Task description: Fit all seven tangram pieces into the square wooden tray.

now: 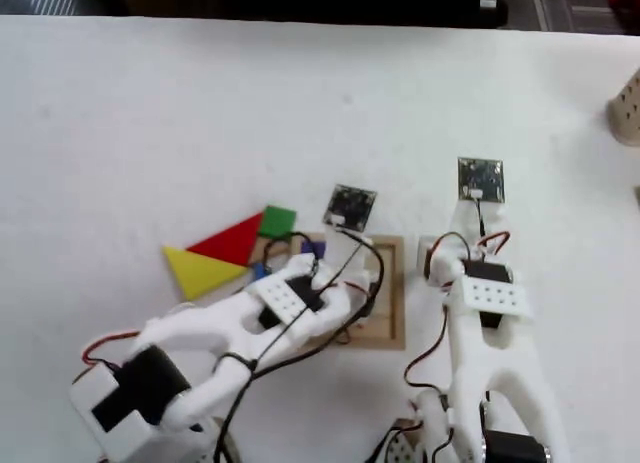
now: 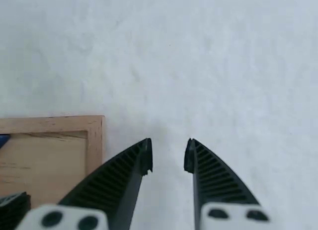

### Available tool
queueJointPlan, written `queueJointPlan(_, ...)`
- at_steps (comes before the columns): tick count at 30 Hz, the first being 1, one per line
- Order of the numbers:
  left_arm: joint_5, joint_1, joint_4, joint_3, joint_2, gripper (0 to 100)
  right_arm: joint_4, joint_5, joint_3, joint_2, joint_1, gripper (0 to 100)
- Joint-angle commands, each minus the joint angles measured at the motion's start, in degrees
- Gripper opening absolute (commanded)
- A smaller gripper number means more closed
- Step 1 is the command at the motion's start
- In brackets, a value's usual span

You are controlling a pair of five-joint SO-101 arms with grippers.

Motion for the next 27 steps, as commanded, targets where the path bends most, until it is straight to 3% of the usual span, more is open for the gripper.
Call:
queueJointPlan(1, -1.67, 1.89, 0.18, -0.53, -5.32, 2, -1.27, 1.58, -2.73, -0.22, -0.57, 11.9)
queueJointPlan(9, -1.85, 6.81, 2.73, 2.02, -8.40, 2, -1.27, 1.58, -2.73, -0.22, -0.57, 11.9)
queueJointPlan(27, -2.02, 2.86, 18.46, 3.16, -8.92, 2, -1.27, 1.58, -2.73, -0.22, -0.57, 11.9)
